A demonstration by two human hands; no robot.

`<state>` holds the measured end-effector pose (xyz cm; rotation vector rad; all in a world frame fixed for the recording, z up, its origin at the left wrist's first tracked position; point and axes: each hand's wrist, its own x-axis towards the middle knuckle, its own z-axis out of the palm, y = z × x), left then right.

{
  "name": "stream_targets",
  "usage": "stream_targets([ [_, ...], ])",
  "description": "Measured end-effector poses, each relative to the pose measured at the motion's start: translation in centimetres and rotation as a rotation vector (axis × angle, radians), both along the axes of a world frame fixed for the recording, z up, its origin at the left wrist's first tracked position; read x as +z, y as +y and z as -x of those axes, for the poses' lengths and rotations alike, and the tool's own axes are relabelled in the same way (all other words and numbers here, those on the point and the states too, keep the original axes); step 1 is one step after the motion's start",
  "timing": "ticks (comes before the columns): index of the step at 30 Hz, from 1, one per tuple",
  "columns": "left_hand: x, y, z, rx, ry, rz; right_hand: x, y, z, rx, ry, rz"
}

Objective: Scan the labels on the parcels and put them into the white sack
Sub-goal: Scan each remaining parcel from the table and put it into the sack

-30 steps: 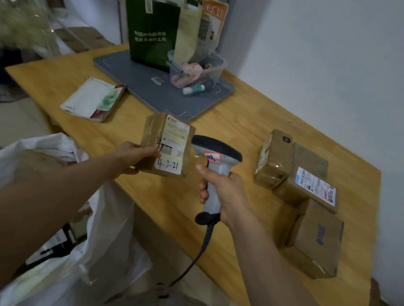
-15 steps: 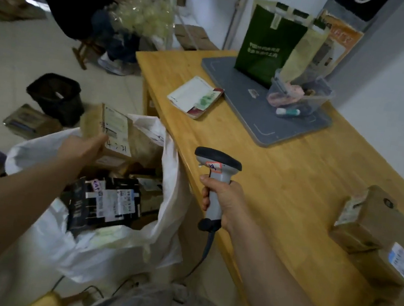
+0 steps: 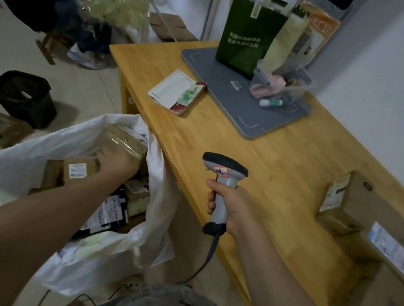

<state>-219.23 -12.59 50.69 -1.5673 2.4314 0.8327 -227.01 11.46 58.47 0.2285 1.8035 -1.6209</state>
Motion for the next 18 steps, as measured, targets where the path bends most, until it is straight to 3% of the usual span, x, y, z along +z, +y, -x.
stream_targets([
  [11,5.8,18.6,11.4,-0.818,0.264,-0.103,1.8,12.0,1.1,-0.395,0.072,0.021],
  [18,7.6,34.2,14.7,-1.273,0.297,-0.221,2.8,25.3,-0.2,-0.915,0.17,-0.006],
])
